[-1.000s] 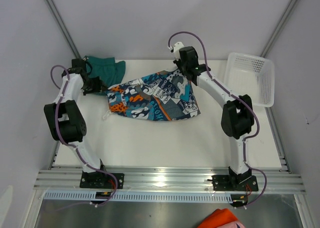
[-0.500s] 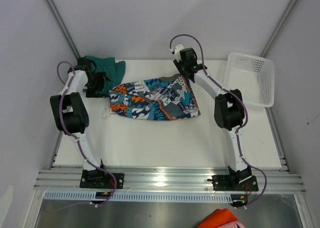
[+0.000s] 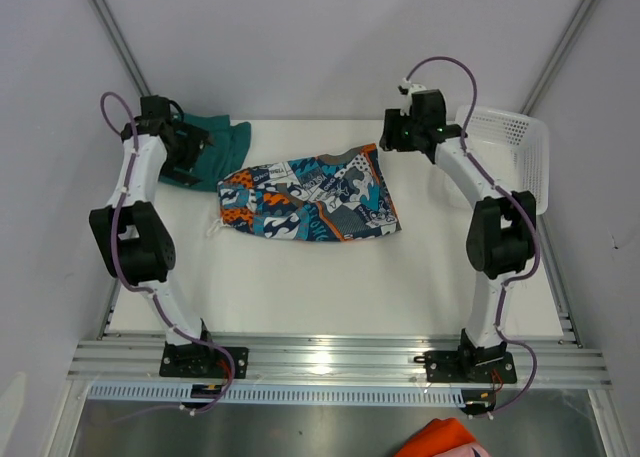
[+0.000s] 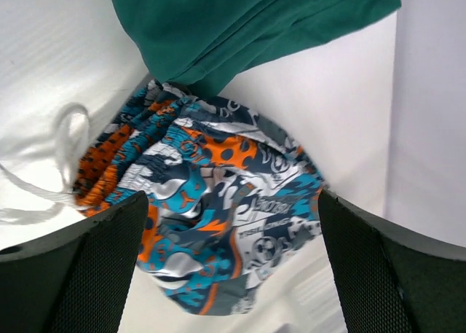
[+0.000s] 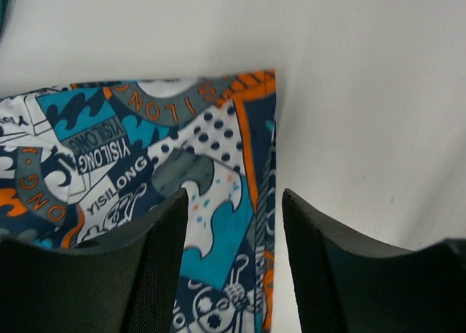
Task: Fold and stack the shorts
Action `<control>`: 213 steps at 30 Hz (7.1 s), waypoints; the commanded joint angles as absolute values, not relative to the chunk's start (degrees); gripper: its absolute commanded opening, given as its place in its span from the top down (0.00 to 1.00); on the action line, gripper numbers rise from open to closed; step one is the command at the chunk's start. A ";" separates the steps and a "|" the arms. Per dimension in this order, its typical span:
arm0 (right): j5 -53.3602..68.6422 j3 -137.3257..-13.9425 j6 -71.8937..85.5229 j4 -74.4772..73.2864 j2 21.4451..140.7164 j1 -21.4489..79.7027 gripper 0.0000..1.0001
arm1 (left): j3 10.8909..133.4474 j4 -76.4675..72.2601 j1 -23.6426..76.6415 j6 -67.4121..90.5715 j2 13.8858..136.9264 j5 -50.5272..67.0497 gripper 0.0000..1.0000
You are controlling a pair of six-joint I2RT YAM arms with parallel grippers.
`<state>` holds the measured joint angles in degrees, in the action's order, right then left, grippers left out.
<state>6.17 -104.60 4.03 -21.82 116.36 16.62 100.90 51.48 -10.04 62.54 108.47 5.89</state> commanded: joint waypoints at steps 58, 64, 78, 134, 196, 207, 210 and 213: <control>-12.74 -50.36 20.83 -19.68 86.40 12.04 0.84 | 54.23 19.78 6.59 45.00 85.70 -2.20 0.01; -11.43 -54.31 21.18 -21.09 82.36 12.13 0.60 | 51.42 15.83 7.56 44.04 83.15 -0.44 0.01; 13.97 -70.04 27.06 -10.73 94.73 29.44 0.57 | 44.92 9.41 3.43 42.89 82.18 6.59 0.01; 26.19 -79.72 35.60 3.87 128.23 35.60 0.75 | 30.41 -32.78 0.18 53.27 94.31 15.29 0.31; 17.58 -63.37 33.66 3.16 116.63 39.11 0.95 | 61.51 14.32 33.38 13.20 77.78 -34.69 1.00; 26.88 -62.06 38.40 8.25 112.52 33.58 0.85 | 62.75 8.09 52.81 -1.47 81.91 -50.44 1.00; 29.44 -59.77 39.64 9.32 108.82 29.63 0.83 | 63.63 8.35 54.22 -3.08 84.89 -53.25 1.00; 29.18 -57.57 38.14 6.33 103.37 26.38 0.82 | 65.21 9.58 54.67 -3.25 87.53 -54.05 1.00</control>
<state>27.83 -58.63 38.17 7.20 110.13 28.84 62.06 10.83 53.95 0.21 85.69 -49.36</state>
